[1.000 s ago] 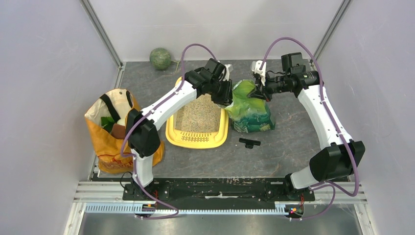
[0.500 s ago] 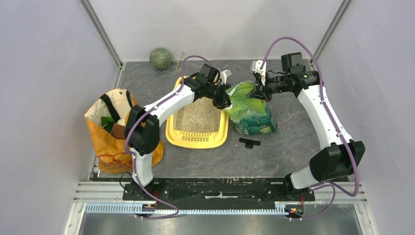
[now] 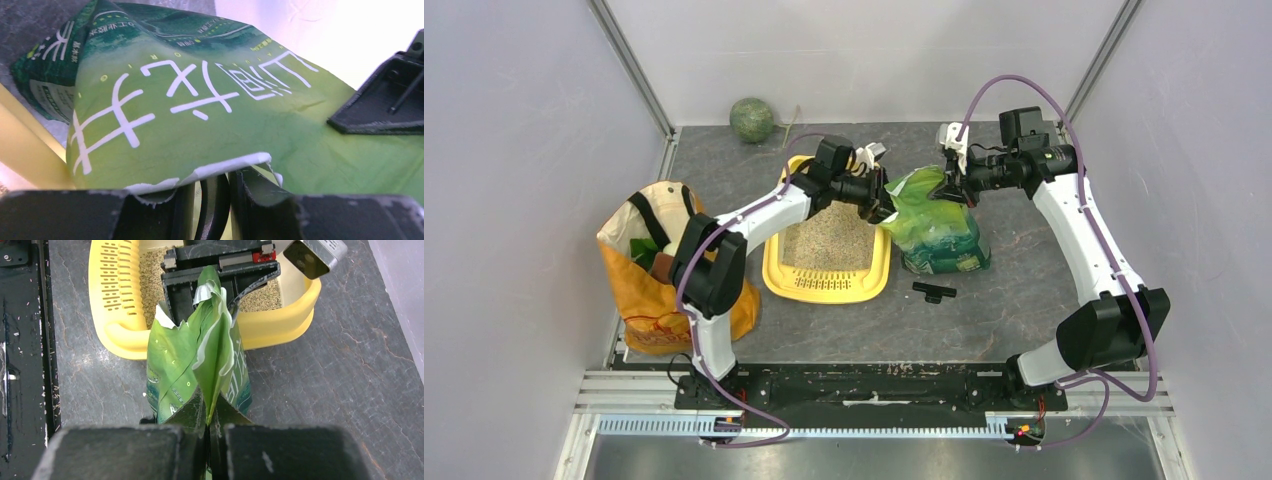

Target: Fill the litter box with clean litter

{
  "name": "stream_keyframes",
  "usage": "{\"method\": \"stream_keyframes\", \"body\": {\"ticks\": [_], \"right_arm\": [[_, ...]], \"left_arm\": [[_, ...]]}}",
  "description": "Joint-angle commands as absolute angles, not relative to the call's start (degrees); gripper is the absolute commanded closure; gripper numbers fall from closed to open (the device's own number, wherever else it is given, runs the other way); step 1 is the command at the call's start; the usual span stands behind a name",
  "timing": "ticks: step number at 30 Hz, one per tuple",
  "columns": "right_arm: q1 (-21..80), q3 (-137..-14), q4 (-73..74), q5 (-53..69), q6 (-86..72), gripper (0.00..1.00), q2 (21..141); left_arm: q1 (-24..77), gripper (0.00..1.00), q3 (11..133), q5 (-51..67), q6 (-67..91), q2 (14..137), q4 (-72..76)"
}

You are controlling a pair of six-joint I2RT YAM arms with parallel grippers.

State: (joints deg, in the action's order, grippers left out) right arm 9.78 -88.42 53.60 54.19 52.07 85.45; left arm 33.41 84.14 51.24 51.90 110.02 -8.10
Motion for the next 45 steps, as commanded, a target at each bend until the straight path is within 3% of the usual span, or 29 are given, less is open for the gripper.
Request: {"method": "stream_keyframes", "body": {"ticks": [1,14,23,26,33,39,45], "right_arm": [[9.2,-91.3,48.3,58.4,53.2,1.00,83.5],[7.1,-91.4,49.4,59.7,53.1,1.00,82.2],[7.0,-90.9,48.3,60.0,52.3,1.00,81.5],[7.0,-91.3,48.4,60.0,52.1,1.00,81.8],[6.8,-91.8,49.6,60.5,52.9,1.00,81.7],[6.8,-91.9,49.4,60.3,52.3,1.00,82.1],[6.8,-91.3,49.5,60.3,52.7,1.00,81.8]], "left_arm": [[32.4,0.98,81.9,62.3,62.8,104.1,6.0],[24.7,0.98,72.9,65.6,71.2,99.4,17.4],[25.3,0.98,71.3,63.6,73.8,99.1,20.4],[28.4,0.98,73.2,64.1,79.6,102.2,28.6],[22.5,0.98,72.7,66.0,66.7,97.2,10.7],[25.2,0.98,71.5,65.3,71.8,98.2,17.6],[17.5,0.98,71.5,65.6,62.3,94.2,5.3]]}}
